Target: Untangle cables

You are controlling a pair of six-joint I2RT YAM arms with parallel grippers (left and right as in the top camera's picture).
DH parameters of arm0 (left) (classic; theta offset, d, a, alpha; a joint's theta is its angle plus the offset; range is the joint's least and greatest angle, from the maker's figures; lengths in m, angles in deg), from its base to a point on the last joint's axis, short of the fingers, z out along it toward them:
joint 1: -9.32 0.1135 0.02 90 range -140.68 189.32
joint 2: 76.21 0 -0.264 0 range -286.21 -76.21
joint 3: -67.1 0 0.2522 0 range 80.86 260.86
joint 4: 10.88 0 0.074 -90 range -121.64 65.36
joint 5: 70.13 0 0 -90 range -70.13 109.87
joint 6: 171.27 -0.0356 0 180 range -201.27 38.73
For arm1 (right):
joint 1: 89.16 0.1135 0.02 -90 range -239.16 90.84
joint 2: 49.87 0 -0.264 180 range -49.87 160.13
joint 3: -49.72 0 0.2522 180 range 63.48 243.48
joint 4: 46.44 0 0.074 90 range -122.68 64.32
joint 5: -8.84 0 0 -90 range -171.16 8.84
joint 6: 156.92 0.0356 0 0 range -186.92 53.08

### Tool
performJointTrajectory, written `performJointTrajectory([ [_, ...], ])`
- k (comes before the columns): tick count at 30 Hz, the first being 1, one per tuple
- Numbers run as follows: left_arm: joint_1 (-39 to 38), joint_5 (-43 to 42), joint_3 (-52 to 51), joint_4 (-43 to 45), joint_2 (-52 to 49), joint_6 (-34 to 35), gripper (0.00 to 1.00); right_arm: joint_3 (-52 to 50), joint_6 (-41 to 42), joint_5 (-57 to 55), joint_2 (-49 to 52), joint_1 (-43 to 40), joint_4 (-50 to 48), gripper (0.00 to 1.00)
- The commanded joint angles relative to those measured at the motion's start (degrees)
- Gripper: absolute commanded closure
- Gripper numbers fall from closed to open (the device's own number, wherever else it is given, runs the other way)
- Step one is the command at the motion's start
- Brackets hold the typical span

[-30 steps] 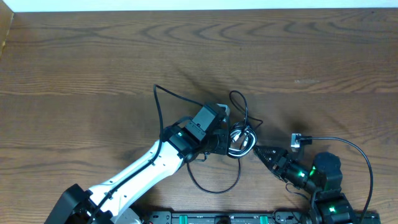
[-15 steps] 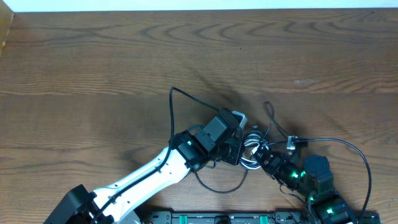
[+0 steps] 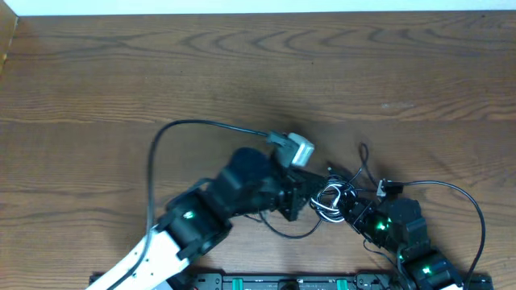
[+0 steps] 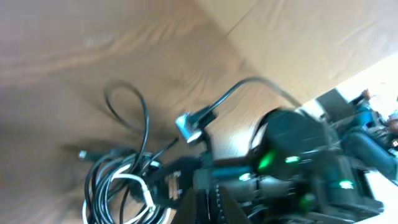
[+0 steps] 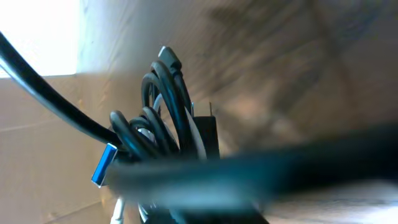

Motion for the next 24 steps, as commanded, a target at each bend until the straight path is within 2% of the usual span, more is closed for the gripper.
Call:
performJointTrajectory([
  [1,2.62,0.46,0.83,-0.63,1.2,0.04,0.92,-0.17,-1.84,-5.25,1.11,0.22,-0.02,0.99],
  [5,3.87,4.37,0.83,-2.36,0.59,2.89,0.93,-0.17,-3.82,-11.87,3.34,0.22,-0.31,0.99],
  [8,3.85,6.97,0.83,-3.87,-0.57,5.57,0.93,-0.17,-7.85,-11.45,4.02,0.24,-3.52,0.99],
  [16,3.85,5.49,0.83,-6.73,-8.96,7.85,0.86,-0.17,-18.99,8.07,4.04,0.24,-21.24,0.99],
  [20,3.85,0.92,0.83,-6.27,-12.5,7.26,0.86,-0.17,-19.39,10.14,4.04,0.24,-21.64,0.99],
  [24,3.85,0.72,0.83,-6.29,-14.05,4.48,0.87,-0.17,-19.02,13.53,4.04,0.22,-21.73,0.99],
])
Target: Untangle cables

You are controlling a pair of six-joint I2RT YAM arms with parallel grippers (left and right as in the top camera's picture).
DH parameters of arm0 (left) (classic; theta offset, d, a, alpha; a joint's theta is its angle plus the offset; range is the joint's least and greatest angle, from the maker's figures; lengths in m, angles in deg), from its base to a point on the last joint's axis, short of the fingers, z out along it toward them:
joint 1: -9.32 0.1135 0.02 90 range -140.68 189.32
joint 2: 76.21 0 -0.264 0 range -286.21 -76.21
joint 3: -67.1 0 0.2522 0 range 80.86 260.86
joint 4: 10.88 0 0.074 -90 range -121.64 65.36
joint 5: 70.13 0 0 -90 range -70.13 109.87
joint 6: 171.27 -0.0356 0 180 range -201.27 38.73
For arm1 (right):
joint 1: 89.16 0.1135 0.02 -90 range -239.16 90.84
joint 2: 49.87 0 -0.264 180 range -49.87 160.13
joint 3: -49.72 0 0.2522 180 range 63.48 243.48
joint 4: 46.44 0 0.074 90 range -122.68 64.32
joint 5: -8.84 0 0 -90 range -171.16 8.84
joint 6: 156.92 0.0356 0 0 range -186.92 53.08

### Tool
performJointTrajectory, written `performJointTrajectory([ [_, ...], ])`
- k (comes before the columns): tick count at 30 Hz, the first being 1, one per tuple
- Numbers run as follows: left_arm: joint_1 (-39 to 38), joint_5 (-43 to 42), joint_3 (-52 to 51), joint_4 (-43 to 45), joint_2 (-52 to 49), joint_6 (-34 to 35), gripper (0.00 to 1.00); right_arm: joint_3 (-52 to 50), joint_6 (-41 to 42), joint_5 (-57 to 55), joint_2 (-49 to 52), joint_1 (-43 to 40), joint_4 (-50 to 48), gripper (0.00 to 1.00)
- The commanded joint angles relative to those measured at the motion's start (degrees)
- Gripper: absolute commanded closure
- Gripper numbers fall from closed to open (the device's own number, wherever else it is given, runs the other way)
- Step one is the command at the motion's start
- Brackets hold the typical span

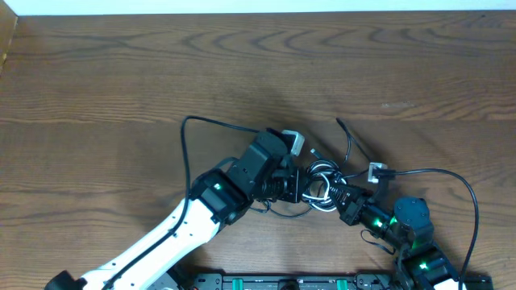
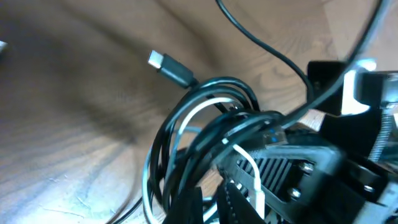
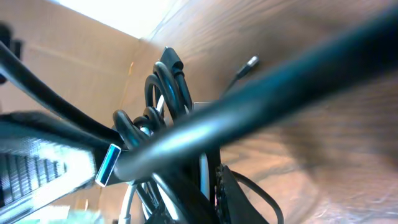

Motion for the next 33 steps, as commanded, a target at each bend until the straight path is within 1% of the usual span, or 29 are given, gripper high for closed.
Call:
performJointTrajectory([
  [1,0.31,-1.95,0.83,0.0,-0.74,-2.51,0.86,0.26,-1.22,5.86,-0.31,0.24,-0.39,0.99],
  [4,0.07,-1.95,0.83,0.02,-0.79,-2.67,0.86,0.26,-0.04,8.39,-0.31,0.24,-0.63,0.99],
  [7,-0.52,-1.92,0.83,0.02,-0.83,-2.67,0.86,0.26,1.55,8.66,-0.31,0.24,-0.63,0.99],
  [9,-1.46,-1.92,0.83,0.02,-0.92,-2.67,0.83,0.26,2.71,8.5,-0.31,0.22,-1.07,0.99],
  [11,-2.58,-1.66,0.81,0.02,-1.01,-3.69,0.83,0.26,3.21,8.61,-0.31,0.22,-1.53,0.99],
  [12,-3.13,-1.27,0.81,0.02,-1.16,-4.66,0.78,0.26,3.37,8.96,-0.31,0.24,-1.73,0.99],
  [13,-3.61,-0.26,0.81,0.0,-1.36,-5.31,0.75,0.26,3.8,9.22,-0.31,0.24,-1.75,0.99],
  [14,-4.04,1.95,0.81,-0.33,-1.77,-5.25,0.7,0.26,4.63,9.84,-0.31,0.24,-1.77,0.99],
  [16,-4.44,5.55,0.81,-0.52,-2.67,-5.25,0.53,0.26,5.53,11.87,-0.31,0.24,-2.19,0.99],
  [17,-4.48,7.34,0.81,-0.48,-3.3,-5.22,0.43,0.26,5.53,13.27,-0.31,0.24,-2.51,0.99],
  [19,-4.46,10.4,0.81,-0.37,-4.66,-5.22,0.41,0.26,5.55,15.76,-0.31,0.24,-3.08,0.99],
  [20,-4.46,12.07,0.81,-0.35,-5.38,-5.22,0.42,0.26,5.55,16.92,-0.31,0.24,-3.41,0.99],
  [21,-4.46,13.29,0.81,-0.35,-6.1,-5.22,0.46,0.26,5.55,17.9,-0.31,0.24,-3.8,0.99],
  [22,-4.46,14.1,0.81,-0.22,-6.73,-5.22,0.64,0.26,5.57,18.58,-0.31,0.24,-4.26,0.99],
  [23,-4.46,15.04,0.81,-0.17,-7.52,-5.22,0.87,0.26,5.66,19.19,-0.31,0.24,-4.92,0.99],
  [24,-4.44,15.8,0.81,-0.15,-8.17,-5.22,0.92,0.26,5.75,19.67,-0.31,0.24,-5.57,0.99],
  [26,-4.33,18.84,0.81,-0.15,-9.25,-5.22,0.93,0.26,5.73,20.57,-0.31,0.24,-6.67,0.99],
  [28,-4.04,23.82,0.81,-0.2,-9.53,-4.94,0.92,0.26,5.7,21.18,-0.31,0.24,-6.78,0.99],
  [33,-0.61,33.14,0.83,0.04,-7.17,-4.13,0.93,0.26,4.87,21.11,-0.31,0.22,-3.61,0.99],
])
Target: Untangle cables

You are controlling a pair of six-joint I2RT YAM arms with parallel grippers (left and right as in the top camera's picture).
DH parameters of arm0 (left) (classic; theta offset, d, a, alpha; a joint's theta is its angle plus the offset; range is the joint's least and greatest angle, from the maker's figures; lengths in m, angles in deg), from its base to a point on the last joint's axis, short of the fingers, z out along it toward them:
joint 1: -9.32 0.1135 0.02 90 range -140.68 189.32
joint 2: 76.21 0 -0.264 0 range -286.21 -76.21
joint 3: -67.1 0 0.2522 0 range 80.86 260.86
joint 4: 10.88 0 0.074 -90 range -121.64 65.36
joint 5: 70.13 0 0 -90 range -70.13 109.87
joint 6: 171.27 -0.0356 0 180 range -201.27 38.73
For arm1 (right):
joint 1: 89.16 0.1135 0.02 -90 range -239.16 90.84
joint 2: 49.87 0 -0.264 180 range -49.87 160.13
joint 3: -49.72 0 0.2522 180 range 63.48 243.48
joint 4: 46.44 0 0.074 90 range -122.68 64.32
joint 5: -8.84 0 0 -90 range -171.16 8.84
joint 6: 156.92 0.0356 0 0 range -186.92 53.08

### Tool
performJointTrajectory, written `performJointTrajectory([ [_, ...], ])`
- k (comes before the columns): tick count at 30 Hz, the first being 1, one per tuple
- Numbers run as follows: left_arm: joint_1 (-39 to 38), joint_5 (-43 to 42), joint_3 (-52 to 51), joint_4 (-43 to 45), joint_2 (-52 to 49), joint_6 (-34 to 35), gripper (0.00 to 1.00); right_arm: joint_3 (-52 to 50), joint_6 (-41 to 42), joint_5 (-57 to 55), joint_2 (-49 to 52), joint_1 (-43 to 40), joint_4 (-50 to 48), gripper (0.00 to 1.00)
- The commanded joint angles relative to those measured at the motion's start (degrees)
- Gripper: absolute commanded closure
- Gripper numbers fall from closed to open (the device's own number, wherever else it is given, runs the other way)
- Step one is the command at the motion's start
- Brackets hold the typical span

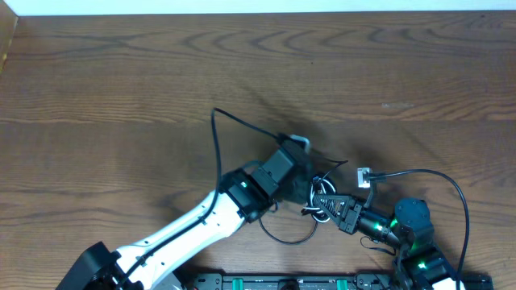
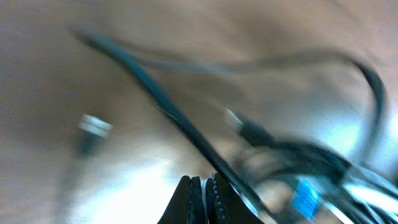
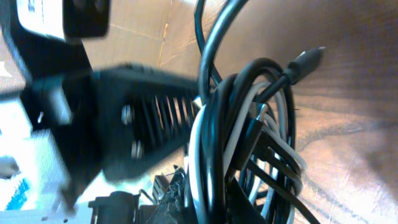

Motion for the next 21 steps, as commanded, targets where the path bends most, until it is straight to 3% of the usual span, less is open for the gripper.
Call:
performJointTrajectory([
  [1,5.88,16.11,0.2,-0.04,2.32,1.18,0.93,1.57,-1.44,7.67,-1.16,0.48,1.4,0.99],
  [8,12.04,15.76,0.2,-0.52,7.15,6.91,0.92,1.57,-5.86,5.79,-1.16,0.46,1.88,0.99],
  [11,12.2,8.74,0.2,-1.11,7.19,6.97,0.92,1.57,-6.36,4.02,-1.16,0.46,1.73,0.99],
  [14,12.2,-0.39,0.2,-2.05,7.1,6.08,0.76,1.57,-9.9,4.79,-1.16,0.48,0.09,0.99],
  [18,12.2,-8.57,0.2,-3.74,7.1,-2.49,0.59,1.57,-16.39,4.94,-1.16,0.46,-0.66,0.99],
  [21,12.2,-13.57,0.2,-5.55,7.13,-8.13,0.57,1.57,-20.41,4.94,-1.16,0.46,-0.66,0.98],
])
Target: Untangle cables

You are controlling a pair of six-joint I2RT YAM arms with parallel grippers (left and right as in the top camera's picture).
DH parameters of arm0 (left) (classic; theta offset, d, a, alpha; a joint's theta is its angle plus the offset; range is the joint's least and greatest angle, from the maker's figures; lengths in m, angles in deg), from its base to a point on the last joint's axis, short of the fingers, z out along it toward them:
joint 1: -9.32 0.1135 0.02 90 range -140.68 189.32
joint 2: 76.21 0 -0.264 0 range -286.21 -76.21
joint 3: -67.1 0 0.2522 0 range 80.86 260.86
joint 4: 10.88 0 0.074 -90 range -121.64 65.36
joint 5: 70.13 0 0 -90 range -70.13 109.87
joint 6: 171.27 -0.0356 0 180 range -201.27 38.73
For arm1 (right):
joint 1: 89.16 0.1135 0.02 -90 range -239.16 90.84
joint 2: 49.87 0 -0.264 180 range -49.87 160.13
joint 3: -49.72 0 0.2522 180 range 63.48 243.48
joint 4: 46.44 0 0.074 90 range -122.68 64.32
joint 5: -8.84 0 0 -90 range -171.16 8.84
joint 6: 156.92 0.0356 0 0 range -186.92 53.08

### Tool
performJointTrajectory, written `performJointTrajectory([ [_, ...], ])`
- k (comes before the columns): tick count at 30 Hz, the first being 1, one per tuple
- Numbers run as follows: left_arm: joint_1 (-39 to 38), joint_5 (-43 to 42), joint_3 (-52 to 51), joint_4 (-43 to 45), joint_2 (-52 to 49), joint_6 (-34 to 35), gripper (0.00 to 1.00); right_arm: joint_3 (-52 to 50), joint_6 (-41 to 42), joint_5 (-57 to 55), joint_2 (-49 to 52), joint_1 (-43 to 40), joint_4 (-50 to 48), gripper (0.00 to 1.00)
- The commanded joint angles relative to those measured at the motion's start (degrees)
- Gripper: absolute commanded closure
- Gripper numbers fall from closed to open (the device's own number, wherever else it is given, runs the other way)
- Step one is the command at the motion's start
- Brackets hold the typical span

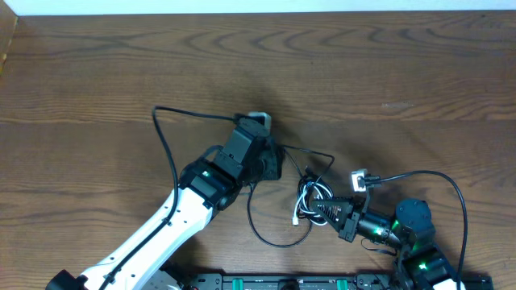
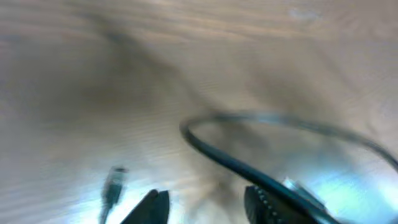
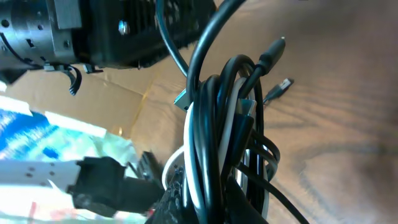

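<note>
A tangle of black and white cables point(image 1: 310, 198) lies on the wooden table right of centre. My right gripper point(image 1: 329, 212) is shut on this bundle; the right wrist view shows its fingers point(image 3: 186, 200) clamped round several black and white strands point(image 3: 214, 118). My left gripper point(image 1: 276, 163) stands up and left of the tangle, open, its fingers point(image 2: 153, 206) well apart. One black strand point(image 1: 313, 151) arcs from beside it to the bundle and crosses the blurred left wrist view point(image 2: 249, 171). A small plug point(image 2: 115, 182) lies on the table there.
A loose black loop point(image 1: 266, 234) trails from the bundle toward the front edge. The left arm's own thin cable point(image 1: 165, 129) arcs over the table at the left. A white connector point(image 1: 359, 179) on the right arm's cable sits beside the tangle.
My left gripper was shut at the tangle; now it is open, farther up and left. A black strand runs out from the bundle toward it. The right gripper still holds the bundle.
Both grippers were first close together at the tangle near the front right. Then the left gripper was in among the coils while the right held them. Then the left was shut at the tangle. Now it is open and apart, with one strand drawn out.
</note>
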Motion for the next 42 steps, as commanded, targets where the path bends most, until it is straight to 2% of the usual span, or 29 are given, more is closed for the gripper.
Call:
performJointTrajectory([
  [1,-0.07,-11.28,0.26,-1.79,0.0,-10.36,0.57,1.14,-7.76,0.74,-0.5,0.33,-0.52,0.96],
  [3,-0.07,-14.43,0.26,-2.32,0.0,-12.96,0.57,1.14,-6.8,0.9,-0.5,0.35,-1.36,0.94],
  [6,-0.07,-15.19,0.26,-2.25,0.0,-13.31,0.57,1.14,-2.69,1.73,-0.5,0.33,-2.29,0.94],
  [8,-0.07,-15.23,0.26,-2.23,0.0,-13.29,0.57,1.14,1.9,1.99,-0.5,0.33,-2.8,0.98],
  [12,-0.15,-15.85,0.24,-2.27,0.0,-13.31,0.57,1.14,14.91,2.67,-0.5,0.33,-4.5,0.99],
  [14,-0.2,-15.85,0.24,-2.29,0.0,-13.31,0.57,1.14,24.37,1.36,-0.5,0.33,-4.44,0.97],
  [18,-0.17,-15.41,0.24,-2.29,0.0,-13.35,0.57,1.14,31.98,-4.24,-0.5,0.33,-4.24,0.91],
  [22,-0.17,-7.63,0.26,-3.67,0.0,-13.44,0.57,1.14,29.49,-18.38,-0.44,0.33,-2.45,0.8],
  [23,-0.11,-5.01,0.26,-4.5,0.0,-13.4,0.57,1.14,28.11,-22.1,-0.42,0.33,-0.81,0.73],
  [25,0.35,-0.44,0.26,-6.69,0.02,-12.02,0.57,1.14,25.22,-29.75,-0.15,0.33,3.28,0.43],
  [26,0.66,0.79,0.26,-7.58,0.02,-10.93,0.57,1.14,22.62,-32.15,0.07,0.33,4.81,0.35],
  [27,1.33,1.38,0.26,-9.03,0.02,-9.68,0.57,1.14,19.23,-34.34,0.61,0.33,7.06,0.14],
  [28,1.66,1.4,0.26,-9.66,0.02,-9.09,0.57,1.18,18.56,-35.17,1.01,0.33,8.61,0.07],
  [32,1.97,1.38,0.26,-10.25,0.02,-6.73,0.56,1.88,18.6,-34.93,2.03,0.28,10.45,0.07],
  [34,1.97,1.38,0.26,-10.16,0.0,-5.38,0.56,4.28,18.45,-34.8,2.05,0.28,14.49,0.07],
  [42,1.97,1.38,0.26,-10.19,0.0,-2.49,0.55,24.06,19.93,-42.73,2.8,0.28,52.85,0.07],
])
